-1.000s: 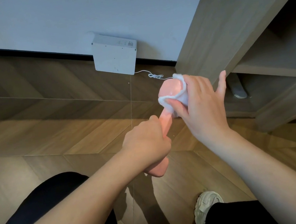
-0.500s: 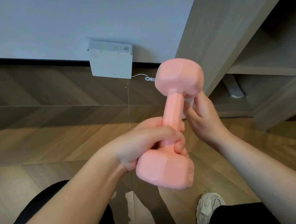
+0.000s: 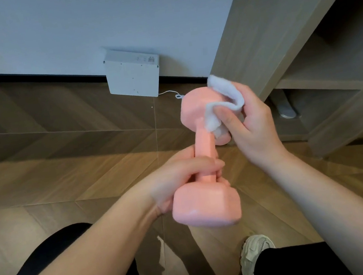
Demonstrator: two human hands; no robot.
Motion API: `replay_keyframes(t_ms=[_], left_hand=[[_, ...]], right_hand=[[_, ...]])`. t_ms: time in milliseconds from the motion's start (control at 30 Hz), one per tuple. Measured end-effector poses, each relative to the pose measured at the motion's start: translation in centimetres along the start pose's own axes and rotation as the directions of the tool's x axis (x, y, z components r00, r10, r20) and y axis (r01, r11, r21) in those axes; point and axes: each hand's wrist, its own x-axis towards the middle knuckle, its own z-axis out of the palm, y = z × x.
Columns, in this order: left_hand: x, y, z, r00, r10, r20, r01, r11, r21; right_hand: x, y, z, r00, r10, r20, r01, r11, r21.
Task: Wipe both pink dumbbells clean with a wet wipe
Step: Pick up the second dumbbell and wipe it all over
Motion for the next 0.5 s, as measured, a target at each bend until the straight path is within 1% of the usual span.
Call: replay_keyframes(t_ms=[67,133,233,267,300,333,400,433,500], left_hand=[[0.03,-0.36,0.07,1.000,0.018,-0.011,-0.018,1.000,0.008],[-0.12,-0.20,-0.09,0.997,0.031,0.070,-0.027,0.998,-0.064],[-0.10,0.21,-0.39,0.977,0.048,0.207,0.007,0.967,-0.255],[-0.15,0.35,-0.42,0.974,0.047,0.223,0.016,0.962,-0.271],[-0.15,0.49,-0.40,0.976,0.029,0.215,0.023,0.971,-0.238],[-0.12,0.53,-0.41,0.986,0.010,0.169,0.016,0.988,-0.151],[0.01,0.56,-0.38,1.000,0.020,0.003,-0.020,0.999,0.046],[0.08,0.50,-0.24,0.997,0.024,-0.068,-0.018,0.996,0.089],[0.48,0.02,0.13,0.985,0.018,-0.170,0.002,0.993,0.119]], right_hand=[[0.03,0.02,0.35,0.999,-0.008,0.054,0.010,0.999,-0.048],[0.08,0.01,0.57,0.997,-0.011,0.080,0.015,0.999,-0.048],[-0.16,0.11,0.64,0.996,0.030,0.089,-0.034,0.999,0.039],[-0.26,0.19,0.75,0.995,0.042,0.086,-0.047,0.997,0.067],[-0.35,0.29,0.73,0.996,0.054,0.074,-0.060,0.995,0.077],[-0.47,0.32,0.64,0.996,0.065,0.062,-0.069,0.995,0.072],[-0.55,0.48,0.52,0.997,0.061,0.056,-0.062,0.998,0.014],[-0.60,0.60,0.51,0.997,0.043,0.065,-0.041,0.998,-0.042],[-0.80,0.89,0.67,0.995,-0.019,0.099,0.037,0.983,-0.180]])
